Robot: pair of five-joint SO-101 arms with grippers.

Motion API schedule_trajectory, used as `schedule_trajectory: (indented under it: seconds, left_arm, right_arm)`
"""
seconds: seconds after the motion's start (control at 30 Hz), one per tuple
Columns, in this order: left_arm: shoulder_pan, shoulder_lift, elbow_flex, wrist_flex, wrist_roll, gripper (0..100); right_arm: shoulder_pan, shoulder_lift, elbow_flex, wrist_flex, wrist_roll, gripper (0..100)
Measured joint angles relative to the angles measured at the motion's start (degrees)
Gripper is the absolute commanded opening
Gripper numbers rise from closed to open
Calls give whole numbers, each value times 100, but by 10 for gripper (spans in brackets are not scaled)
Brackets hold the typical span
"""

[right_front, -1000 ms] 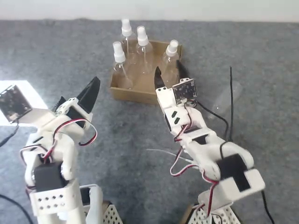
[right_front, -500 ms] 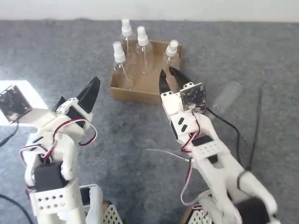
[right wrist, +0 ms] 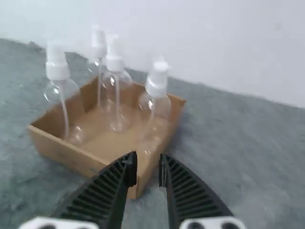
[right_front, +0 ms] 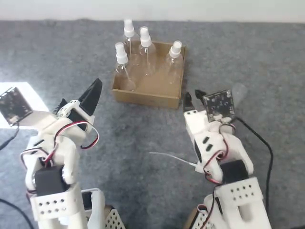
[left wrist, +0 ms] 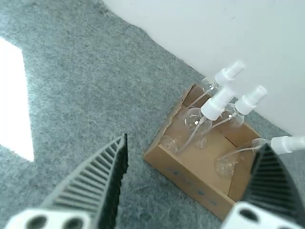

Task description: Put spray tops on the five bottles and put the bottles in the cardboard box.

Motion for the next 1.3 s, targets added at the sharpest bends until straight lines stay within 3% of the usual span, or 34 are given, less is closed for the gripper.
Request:
schedule_trajectory:
  seconds: [0.3, 0.9, 1.3]
  left_arm:
    - [0, 0, 0, 0, 0, 383]
    - [0, 0, 0, 0, 0, 383]
    - [0, 0, 0, 0, 0, 383]
  right_arm:
    - [1099, 686, -642, 782, 167, 64]
    - [2242, 6505, -4703, 791, 167, 64]
    - [2725, 8993, -6655, 791, 167, 64]
